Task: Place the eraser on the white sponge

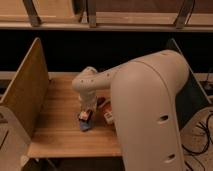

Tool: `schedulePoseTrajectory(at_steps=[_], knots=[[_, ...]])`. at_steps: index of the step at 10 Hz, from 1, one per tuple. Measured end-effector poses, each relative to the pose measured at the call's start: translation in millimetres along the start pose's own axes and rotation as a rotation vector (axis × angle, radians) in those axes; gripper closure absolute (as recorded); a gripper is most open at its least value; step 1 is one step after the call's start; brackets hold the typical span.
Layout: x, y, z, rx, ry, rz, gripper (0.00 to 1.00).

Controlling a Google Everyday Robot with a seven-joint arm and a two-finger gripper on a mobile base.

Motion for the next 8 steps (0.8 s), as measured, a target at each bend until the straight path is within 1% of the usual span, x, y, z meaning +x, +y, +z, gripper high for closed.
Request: schedulePoseTrajectory(at_steps=[2,3,4,5,8], knots=[[16,3,8,0.007,0.051,-0.015,1.00],[22,4,12,0.018,0.073,-0.025,0.95],[25,4,14,0.031,0.087,-0.031,0.84],[26,3,14,0.035,0.089,-0.032,0.80],[26,2,14,0.035,0.089,-0.031,0.79]])
